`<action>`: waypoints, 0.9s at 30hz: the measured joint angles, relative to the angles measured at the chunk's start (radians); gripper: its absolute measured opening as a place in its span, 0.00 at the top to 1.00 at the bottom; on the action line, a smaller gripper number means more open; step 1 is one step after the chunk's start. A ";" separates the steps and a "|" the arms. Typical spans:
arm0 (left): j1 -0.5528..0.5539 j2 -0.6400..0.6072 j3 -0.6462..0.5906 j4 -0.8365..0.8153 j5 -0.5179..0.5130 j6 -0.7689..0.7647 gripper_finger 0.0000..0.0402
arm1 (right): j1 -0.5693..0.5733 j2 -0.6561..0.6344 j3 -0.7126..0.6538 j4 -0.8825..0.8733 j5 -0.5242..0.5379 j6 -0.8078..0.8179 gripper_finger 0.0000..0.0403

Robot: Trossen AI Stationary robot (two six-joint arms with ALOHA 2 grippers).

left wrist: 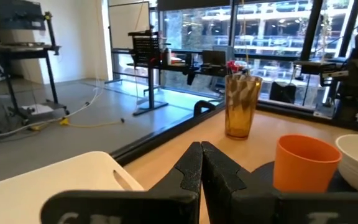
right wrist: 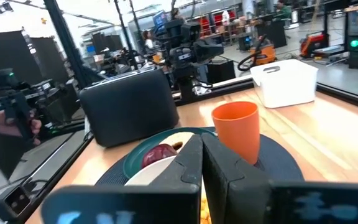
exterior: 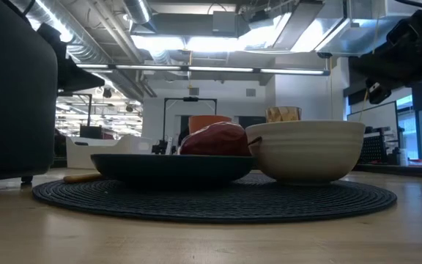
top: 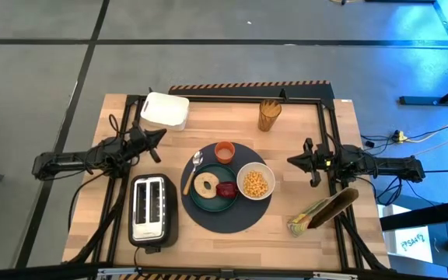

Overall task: Arrange a breakfast setting
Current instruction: Return to Home Position

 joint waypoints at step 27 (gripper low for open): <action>0.019 0.000 0.000 0.002 -0.023 -0.012 1.00 | 0.000 0.000 0.000 -0.006 0.025 0.010 1.00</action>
